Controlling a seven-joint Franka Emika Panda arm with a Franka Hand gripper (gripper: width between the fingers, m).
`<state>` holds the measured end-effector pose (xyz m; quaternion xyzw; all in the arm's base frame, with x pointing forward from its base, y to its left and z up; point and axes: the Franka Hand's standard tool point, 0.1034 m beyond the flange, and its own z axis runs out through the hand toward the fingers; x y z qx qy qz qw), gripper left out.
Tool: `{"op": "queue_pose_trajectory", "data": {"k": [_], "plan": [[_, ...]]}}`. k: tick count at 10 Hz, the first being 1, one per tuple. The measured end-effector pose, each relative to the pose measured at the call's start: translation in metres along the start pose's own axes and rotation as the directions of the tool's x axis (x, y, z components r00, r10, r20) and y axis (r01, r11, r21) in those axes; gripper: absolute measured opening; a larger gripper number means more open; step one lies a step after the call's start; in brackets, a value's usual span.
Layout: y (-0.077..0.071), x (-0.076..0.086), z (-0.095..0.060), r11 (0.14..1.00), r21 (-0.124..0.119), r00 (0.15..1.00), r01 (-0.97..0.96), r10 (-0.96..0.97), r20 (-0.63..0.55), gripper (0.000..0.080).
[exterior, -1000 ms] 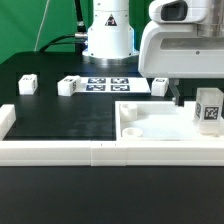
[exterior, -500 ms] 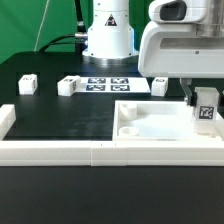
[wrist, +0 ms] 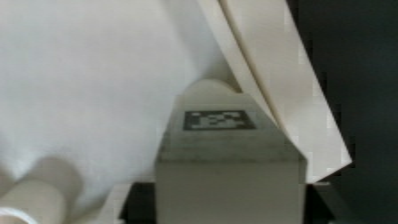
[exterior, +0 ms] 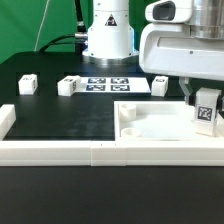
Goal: Assemble one leg
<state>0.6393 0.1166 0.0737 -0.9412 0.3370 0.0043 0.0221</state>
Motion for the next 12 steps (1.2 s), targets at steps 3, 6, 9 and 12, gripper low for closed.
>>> {"op": "queue_pose_trajectory", "data": {"k": [3,6,9,12], "plan": [[0.0027,0.0003,0.0007,0.9,0.007,0.9,-0.436,0.436,0.011,0.0291],[0.0029,-0.0008,0.0005,0.708,0.004,0.708,-0.706,0.706,0.015,0.0291],[0.0036,-0.0006,0.0008,0.517,-0.004,0.517,-0.856,0.855,0.035,0.0291],[0.0031,0.0,0.0012,0.616,0.001,0.615,-0.788,0.787,0.042,0.0532]]}}
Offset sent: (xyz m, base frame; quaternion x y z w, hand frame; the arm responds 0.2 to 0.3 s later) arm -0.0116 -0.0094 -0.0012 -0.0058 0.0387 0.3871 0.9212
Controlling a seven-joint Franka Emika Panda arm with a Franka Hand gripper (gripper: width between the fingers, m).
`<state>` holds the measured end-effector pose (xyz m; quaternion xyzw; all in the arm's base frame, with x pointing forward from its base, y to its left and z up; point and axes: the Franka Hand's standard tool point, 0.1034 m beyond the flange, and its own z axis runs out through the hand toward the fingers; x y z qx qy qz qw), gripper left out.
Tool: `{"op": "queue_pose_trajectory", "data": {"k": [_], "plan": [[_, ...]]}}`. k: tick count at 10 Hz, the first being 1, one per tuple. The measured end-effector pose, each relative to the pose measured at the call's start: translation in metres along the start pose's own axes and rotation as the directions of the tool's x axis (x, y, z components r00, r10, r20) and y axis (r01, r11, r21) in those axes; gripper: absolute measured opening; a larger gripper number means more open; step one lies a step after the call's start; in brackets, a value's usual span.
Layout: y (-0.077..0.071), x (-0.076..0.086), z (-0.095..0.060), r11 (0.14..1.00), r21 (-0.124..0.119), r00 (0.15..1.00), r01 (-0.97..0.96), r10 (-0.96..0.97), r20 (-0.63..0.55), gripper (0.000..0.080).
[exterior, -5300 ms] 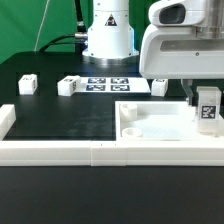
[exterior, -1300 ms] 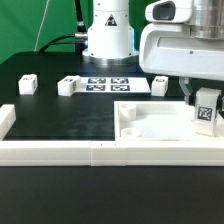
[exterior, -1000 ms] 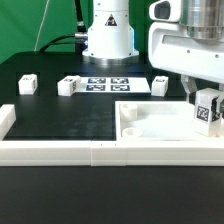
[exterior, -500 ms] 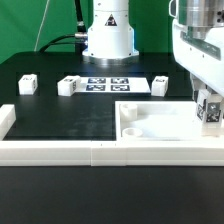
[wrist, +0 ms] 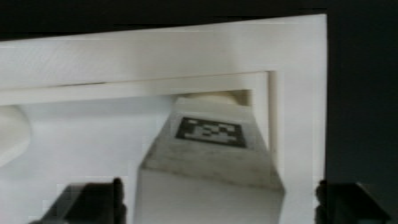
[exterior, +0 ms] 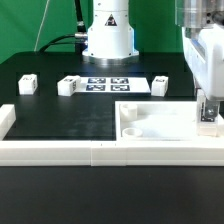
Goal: Assemble one leg
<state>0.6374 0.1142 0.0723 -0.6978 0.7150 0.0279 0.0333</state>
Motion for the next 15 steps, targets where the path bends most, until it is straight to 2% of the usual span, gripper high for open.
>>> {"op": "queue_pose_trajectory", "data": {"k": [1,4,6,9,11,12,13,14,15], "plan": [[0.0001,-0.0008,0.0001,0.999,0.0,0.999,0.054,-0.054,0.0,0.0628],[0.0005,-0.0026,0.0003,0.927,-0.001,0.927,0.376,-0.376,0.001,0.0646],[0.0016,-0.0063,0.0006,0.865,-0.004,0.865,0.502,-0.502,0.002,0.0649],[0.0026,-0.0054,0.0024,0.654,-0.023,0.653,0.757,-0.757,-0.011,0.0649],[0.0021,-0.0042,0.0021,0.455,-0.045,0.455,0.889,-0.891,-0.017,0.0649],[0.0021,-0.0044,0.002,0.42,-0.045,0.42,0.906,-0.907,-0.016,0.0649],[0.0017,-0.002,0.0012,0.282,-0.059,0.282,0.958,-0.959,-0.004,0.0649],[-0.0006,-0.0002,-0.0005,0.179,-0.064,0.181,0.982,-0.983,0.015,0.0649],[-0.0013,-0.0002,-0.0001,0.178,-0.063,0.179,0.982,-0.984,0.009,0.0649]]}}
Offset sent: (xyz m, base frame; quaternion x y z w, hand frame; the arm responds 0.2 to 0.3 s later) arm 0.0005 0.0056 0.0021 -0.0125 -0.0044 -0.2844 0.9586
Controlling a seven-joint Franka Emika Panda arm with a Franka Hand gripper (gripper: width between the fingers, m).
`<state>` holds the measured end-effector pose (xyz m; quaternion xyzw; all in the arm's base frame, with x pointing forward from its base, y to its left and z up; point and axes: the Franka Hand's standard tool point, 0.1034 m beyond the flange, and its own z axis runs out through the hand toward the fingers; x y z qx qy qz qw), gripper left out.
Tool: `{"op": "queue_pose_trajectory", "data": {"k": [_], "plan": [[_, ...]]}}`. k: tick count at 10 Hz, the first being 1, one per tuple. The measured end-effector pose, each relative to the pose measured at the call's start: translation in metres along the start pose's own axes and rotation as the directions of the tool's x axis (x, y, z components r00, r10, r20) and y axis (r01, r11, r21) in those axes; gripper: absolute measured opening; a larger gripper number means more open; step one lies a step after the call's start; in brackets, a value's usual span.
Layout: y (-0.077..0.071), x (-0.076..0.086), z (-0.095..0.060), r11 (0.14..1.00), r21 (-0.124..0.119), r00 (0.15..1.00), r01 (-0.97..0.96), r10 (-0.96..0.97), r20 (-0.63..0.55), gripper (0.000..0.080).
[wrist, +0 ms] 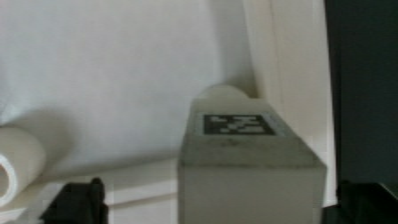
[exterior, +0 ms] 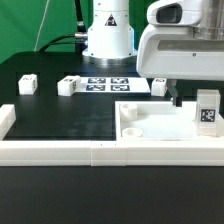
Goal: Assemble one leg
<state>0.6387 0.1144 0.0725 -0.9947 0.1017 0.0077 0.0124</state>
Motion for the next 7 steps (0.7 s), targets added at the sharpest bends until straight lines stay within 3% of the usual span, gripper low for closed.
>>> {"op": "queue_pose_trajectory", "data": {"k": [1,2,3,4,5,7], "plan": [[0.0002,0.0,0.0003,1.0,0.0,1.0,-0.002,0.002,0.0,0.0649],[0.0004,0.0001,0.0003,1.0,0.0,1.0,-0.003,0.003,0.0,0.0517],[0.0003,0.0001,0.0003,1.0,0.001,1.0,-0.018,0.018,0.0,0.0517],[0.0002,0.0002,0.0002,0.999,0.001,0.999,-0.034,0.034,-0.001,0.0379],[0.0006,0.0004,0.0003,0.999,0.0,0.999,-0.034,0.034,-0.001,0.029],[0.0001,0.0002,0.0004,0.993,0.004,0.993,-0.119,0.119,0.0,0.029]]}}
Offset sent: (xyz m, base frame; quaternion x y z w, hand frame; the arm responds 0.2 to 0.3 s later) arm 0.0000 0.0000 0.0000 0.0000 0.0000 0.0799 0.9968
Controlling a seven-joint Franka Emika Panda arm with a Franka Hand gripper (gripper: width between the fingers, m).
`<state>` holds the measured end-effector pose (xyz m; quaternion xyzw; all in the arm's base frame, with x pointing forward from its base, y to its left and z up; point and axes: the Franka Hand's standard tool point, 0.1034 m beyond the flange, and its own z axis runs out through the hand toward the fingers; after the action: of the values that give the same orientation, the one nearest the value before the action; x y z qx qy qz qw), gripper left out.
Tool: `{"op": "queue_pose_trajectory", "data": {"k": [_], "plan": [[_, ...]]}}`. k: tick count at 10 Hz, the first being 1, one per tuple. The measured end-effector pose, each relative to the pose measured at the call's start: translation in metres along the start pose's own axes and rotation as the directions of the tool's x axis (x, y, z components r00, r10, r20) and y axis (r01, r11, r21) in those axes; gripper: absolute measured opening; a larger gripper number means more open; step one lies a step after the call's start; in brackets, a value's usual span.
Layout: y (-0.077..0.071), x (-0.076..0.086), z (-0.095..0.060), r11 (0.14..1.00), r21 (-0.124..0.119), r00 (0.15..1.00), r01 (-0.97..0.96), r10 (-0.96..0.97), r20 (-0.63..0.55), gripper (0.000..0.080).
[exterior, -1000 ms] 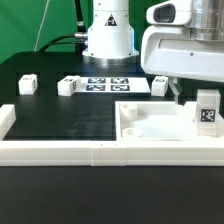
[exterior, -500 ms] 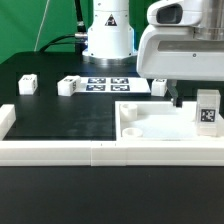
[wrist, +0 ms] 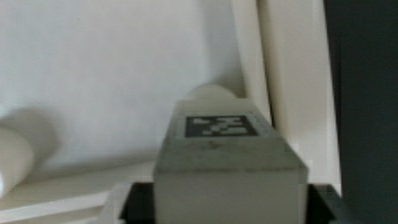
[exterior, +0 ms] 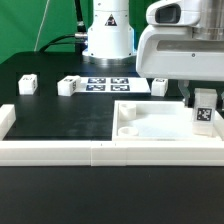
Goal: Assemble one leg
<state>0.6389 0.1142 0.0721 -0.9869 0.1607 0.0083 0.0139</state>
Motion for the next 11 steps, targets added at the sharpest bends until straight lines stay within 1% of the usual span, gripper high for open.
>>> {"op": "queue_pose_trajectory", "data": {"k": [1,3,4,5,6,8,9,11], "plan": [[0.0007,-0.0001,0.0012,0.993,0.003,0.993,-0.119,0.119,0.003,0.029],[0.0009,0.0,0.0022,0.945,0.012,0.945,-0.328,0.328,0.007,0.029],[0.0014,0.0,0.0025,0.888,0.017,0.889,-0.459,0.458,0.017,0.029],[0.0014,-0.0002,0.0026,0.828,0.017,0.828,-0.56,0.56,0.022,0.029],[-0.0001,-0.001,0.0027,0.745,0.016,0.745,-0.667,0.667,0.03,0.029],[-0.0006,-0.0018,0.0027,0.55,0.015,0.55,-0.835,0.834,0.03,0.029],[-0.0001,-0.0017,0.0026,0.439,0.013,0.439,-0.898,0.898,0.035,0.029],[0.0002,-0.0015,0.0025,0.344,0.01,0.344,-0.939,0.938,0.038,0.0291]]}}
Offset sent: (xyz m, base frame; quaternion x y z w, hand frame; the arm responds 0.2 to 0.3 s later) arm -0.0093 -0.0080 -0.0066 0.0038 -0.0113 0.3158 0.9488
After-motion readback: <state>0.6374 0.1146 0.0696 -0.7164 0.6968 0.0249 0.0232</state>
